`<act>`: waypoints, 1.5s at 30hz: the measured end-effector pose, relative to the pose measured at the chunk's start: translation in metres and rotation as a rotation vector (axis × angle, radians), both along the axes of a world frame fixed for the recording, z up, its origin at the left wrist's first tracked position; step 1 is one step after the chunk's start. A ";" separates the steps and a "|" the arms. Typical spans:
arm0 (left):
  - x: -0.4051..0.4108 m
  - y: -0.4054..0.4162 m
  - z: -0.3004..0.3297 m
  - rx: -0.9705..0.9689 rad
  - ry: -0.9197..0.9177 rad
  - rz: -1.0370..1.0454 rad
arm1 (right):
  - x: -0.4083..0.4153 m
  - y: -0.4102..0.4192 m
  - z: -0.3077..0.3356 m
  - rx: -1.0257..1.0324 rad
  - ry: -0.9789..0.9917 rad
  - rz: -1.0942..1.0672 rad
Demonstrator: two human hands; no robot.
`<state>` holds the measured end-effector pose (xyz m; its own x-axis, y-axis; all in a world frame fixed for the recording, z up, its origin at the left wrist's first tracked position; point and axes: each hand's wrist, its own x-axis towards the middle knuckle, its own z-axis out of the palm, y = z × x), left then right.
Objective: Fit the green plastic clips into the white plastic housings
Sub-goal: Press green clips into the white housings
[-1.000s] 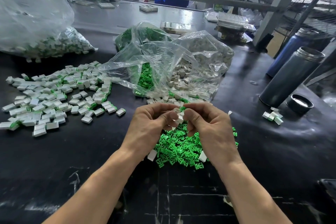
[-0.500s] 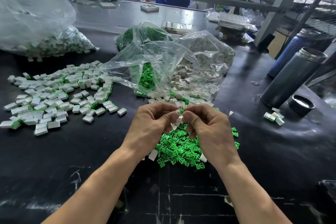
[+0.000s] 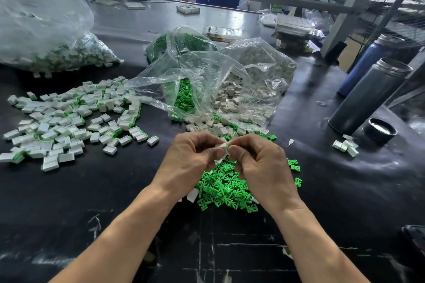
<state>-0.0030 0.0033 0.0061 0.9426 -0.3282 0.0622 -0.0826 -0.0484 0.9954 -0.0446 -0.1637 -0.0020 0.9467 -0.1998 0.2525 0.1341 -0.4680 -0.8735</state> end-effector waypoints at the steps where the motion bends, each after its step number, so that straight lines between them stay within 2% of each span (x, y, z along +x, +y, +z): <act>1: 0.000 0.000 0.000 0.008 -0.003 0.009 | 0.000 0.001 0.000 -0.018 -0.006 -0.003; 11: -0.001 -0.002 -0.001 0.091 -0.052 0.052 | -0.004 0.009 0.006 -0.285 -0.113 -0.043; 24: 0.004 0.003 -0.005 0.181 -0.099 0.008 | -0.007 0.011 0.006 -0.381 -0.135 -0.038; 33: 0.003 0.002 -0.005 0.202 -0.132 0.021 | -0.006 0.010 0.005 -0.287 -0.080 -0.034; 41: 0.002 0.001 -0.004 0.226 -0.134 0.018 | -0.006 0.012 0.004 -0.311 -0.076 -0.037; 45: 0.000 -0.001 0.000 0.108 -0.068 0.023 | -0.002 0.010 0.004 -0.135 -0.062 -0.048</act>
<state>-0.0030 0.0019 0.0058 0.9448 -0.3148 0.0912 -0.1469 -0.1581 0.9764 -0.0465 -0.1535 0.0020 0.9189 -0.2045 0.3374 0.1604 -0.5877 -0.7930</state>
